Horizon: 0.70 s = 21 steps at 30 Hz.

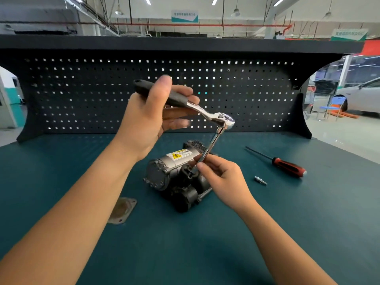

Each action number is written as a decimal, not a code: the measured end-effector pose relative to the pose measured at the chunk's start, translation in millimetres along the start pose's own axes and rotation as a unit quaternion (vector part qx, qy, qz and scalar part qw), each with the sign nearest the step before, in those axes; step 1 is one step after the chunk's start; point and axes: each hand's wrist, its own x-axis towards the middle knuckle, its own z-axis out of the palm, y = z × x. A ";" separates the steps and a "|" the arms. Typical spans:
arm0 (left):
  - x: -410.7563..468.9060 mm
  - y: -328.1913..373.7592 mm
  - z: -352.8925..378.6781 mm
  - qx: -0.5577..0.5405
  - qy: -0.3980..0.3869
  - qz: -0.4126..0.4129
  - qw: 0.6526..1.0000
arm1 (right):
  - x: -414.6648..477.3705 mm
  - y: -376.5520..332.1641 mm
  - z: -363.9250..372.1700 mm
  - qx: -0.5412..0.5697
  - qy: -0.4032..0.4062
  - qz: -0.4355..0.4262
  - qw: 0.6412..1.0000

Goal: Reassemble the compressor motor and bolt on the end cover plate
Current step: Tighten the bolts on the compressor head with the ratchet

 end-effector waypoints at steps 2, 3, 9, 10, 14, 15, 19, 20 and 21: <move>9.4 -2.2 -3.0 -0.023 -0.006 -0.024 0.999 | -1.3 -0.4 1.3 -0.021 0.019 -0.020 0.999; 14.5 -2.8 -3.8 -0.030 -0.005 -0.034 0.999 | -1.3 -1.6 1.6 -0.033 0.024 -0.028 0.999; 43.3 -10.9 1.5 -0.053 0.017 -0.106 0.993 | 0.5 -9.7 1.3 -0.074 0.016 -0.018 0.997; 45.7 -11.1 3.5 -0.057 0.014 -0.115 0.992 | 1.8 -10.0 1.1 -0.074 0.019 -0.013 0.997; 29.9 -6.1 8.2 -0.062 0.014 -0.097 0.993 | 2.6 -11.1 -1.3 -0.061 0.024 0.011 0.998; 20.2 -3.5 10.0 -0.050 0.013 -0.075 0.996 | 2.6 -11.7 -2.0 -0.059 0.024 0.014 0.998; -24.3 12.9 24.4 0.119 -0.026 0.023 0.992 | 3.9 -13.4 -1.3 -0.050 0.033 0.035 0.998; -32.9 16.0 26.4 0.172 -0.038 0.051 0.983 | 4.9 -13.3 -0.8 -0.053 0.036 0.037 0.997; -40.0 18.3 26.8 0.213 -0.045 0.078 0.973 | 6.0 -13.2 -0.2 -0.062 0.037 0.036 0.997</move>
